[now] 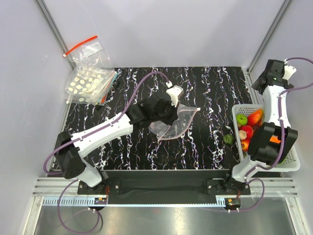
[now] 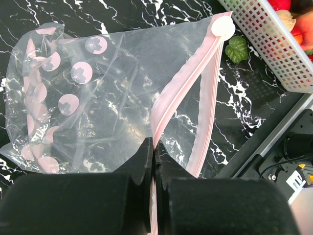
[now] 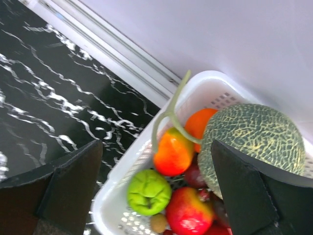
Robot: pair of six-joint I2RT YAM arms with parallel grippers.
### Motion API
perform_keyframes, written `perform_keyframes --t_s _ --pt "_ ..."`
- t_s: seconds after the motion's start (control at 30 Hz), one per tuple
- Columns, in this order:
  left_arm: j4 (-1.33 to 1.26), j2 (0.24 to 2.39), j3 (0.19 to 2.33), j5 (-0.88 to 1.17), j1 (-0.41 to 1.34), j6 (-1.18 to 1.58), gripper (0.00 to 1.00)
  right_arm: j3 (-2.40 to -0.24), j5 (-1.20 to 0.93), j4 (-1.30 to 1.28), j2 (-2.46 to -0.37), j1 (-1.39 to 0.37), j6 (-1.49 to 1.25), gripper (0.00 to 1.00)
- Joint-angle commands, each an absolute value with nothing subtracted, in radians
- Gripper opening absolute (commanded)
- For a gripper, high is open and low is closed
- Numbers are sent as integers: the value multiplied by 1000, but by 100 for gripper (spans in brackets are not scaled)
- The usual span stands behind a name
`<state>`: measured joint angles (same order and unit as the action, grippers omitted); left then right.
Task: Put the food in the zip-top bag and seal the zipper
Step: Pick up the fake fruit from the bin.
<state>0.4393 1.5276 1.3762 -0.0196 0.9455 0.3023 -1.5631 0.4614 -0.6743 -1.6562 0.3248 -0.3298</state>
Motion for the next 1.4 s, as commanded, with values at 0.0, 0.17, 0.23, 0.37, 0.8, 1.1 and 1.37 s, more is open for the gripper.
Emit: perform_keyframes --t_s 0.0,0.17,0.23,0.37,0.8,1.1,1.37 --pt "425 1555 1436 -38 950 284 0 -1605 488 -713 -1692 330 -209 100" --pt "429 1585 1454 -37 950 291 0 -1602 456 -726 -1753 330 -141 100" --pt "440 1594 1468 -48 950 291 0 -1580 433 -695 -1759 330 -124 100" --pt "453 1608 1486 -61 950 293 0 -1612 423 -667 -1801 330 -121 94" --pt "485 1614 1496 -92 950 301 0 -1660 463 -723 -1804 330 -136 0" --pt "486 1578 1468 -103 950 299 0 -1632 404 -761 -1664 330 -126 82" --pt "491 1583 1473 -97 950 288 0 -1644 311 -813 -1753 330 -98 83"
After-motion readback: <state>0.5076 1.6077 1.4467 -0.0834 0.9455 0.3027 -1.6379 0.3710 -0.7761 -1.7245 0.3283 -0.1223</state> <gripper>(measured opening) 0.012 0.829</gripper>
